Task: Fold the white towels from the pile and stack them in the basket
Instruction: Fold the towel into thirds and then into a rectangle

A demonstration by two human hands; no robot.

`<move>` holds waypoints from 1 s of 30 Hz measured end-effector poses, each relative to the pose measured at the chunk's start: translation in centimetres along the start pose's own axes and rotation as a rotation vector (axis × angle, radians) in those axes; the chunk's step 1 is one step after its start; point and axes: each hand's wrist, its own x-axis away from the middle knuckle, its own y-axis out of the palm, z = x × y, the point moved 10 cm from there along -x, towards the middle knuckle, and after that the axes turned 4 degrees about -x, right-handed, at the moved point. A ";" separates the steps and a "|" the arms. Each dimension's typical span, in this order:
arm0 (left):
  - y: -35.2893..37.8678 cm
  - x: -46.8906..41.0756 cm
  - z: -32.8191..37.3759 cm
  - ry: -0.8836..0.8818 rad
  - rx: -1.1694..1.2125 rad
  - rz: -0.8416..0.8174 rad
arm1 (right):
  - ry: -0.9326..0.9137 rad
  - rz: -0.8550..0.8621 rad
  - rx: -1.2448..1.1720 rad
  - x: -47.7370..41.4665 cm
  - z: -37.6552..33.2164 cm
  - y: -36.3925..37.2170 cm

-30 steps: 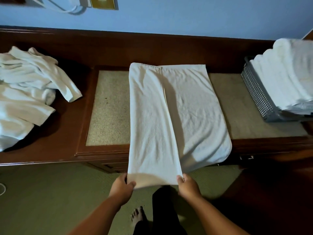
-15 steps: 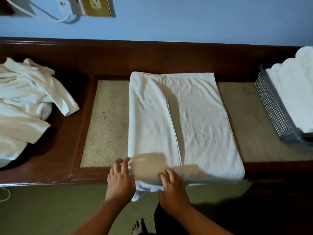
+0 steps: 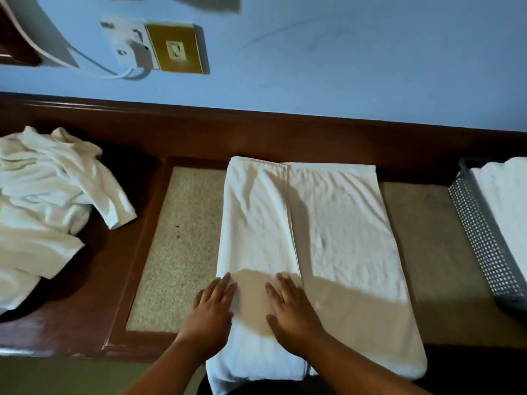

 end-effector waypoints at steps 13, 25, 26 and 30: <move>-4.5 -11.4 -3.9 0.120 -0.094 0.016 | -0.023 0.047 0.020 -11.4 -1.3 -2.4; -10.2 -32.5 -6.7 0.090 -0.173 0.133 | 0.326 0.406 -0.071 -27.9 11.5 -14.8; -10.5 -33.4 -6.5 0.105 -0.192 0.144 | 0.390 0.442 -0.112 -28.2 12.2 -15.7; -10.6 -34.5 -5.7 0.122 -0.253 0.220 | 0.535 0.526 -0.475 -29.6 13.2 -17.5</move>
